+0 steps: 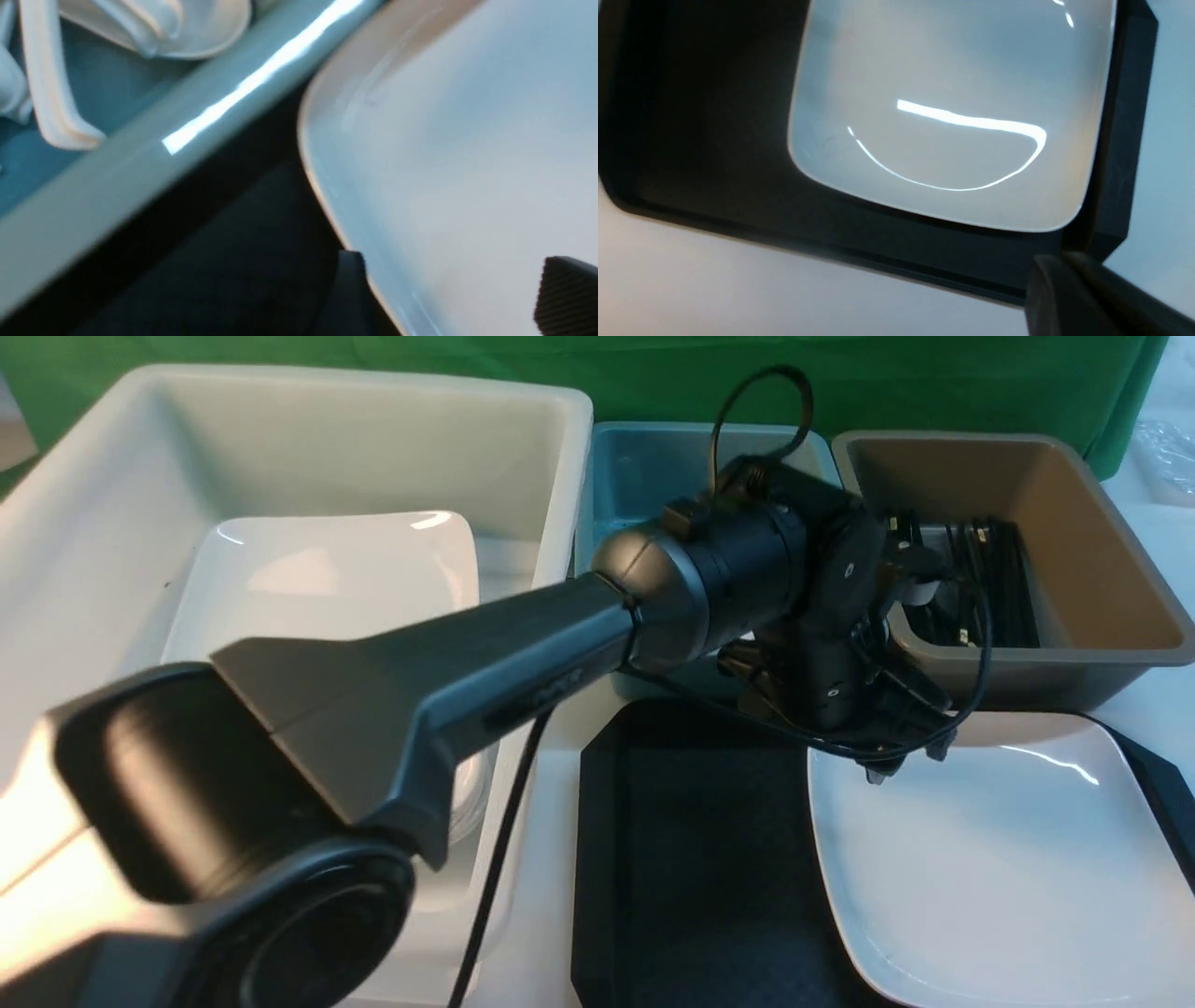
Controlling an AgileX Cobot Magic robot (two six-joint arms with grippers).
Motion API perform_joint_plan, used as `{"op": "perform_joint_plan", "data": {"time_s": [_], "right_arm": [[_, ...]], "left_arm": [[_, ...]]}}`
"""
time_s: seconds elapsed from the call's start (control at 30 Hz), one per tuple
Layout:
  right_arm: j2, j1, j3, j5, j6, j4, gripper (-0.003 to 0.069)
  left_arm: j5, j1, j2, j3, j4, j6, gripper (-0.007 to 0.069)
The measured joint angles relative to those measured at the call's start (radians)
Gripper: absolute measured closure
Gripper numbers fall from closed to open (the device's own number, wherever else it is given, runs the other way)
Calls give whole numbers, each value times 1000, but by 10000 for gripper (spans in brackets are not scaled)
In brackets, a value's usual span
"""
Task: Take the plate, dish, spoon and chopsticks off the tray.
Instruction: Use the left arm to grab a plate from the dinner plate
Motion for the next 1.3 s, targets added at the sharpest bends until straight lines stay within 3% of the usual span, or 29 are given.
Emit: {"op": "perform_joint_plan", "data": {"time_s": [0.2,0.37,0.63,0.77,0.97,1.3], "right_arm": [[-40,0,0,0,-27,38,631],[-41,0,0,-2,-42,42,631],[-41,0,0,-7,-58,42,631],[-41,0,0,-26,-59,42,631],[-41,0,0,-35,-59,42,631],[-41,0,0,-50,-59,42,631]], "left_arm": [[-73,50,57,-5,-35,-24,57],[-142,56,80,-5,-134,26,56],[-190,59,107,-7,-156,56,67],[-199,59,120,-8,-179,59,155],[-176,66,128,-16,-197,54,412],[97,65,127,-138,-217,90,477]]}}
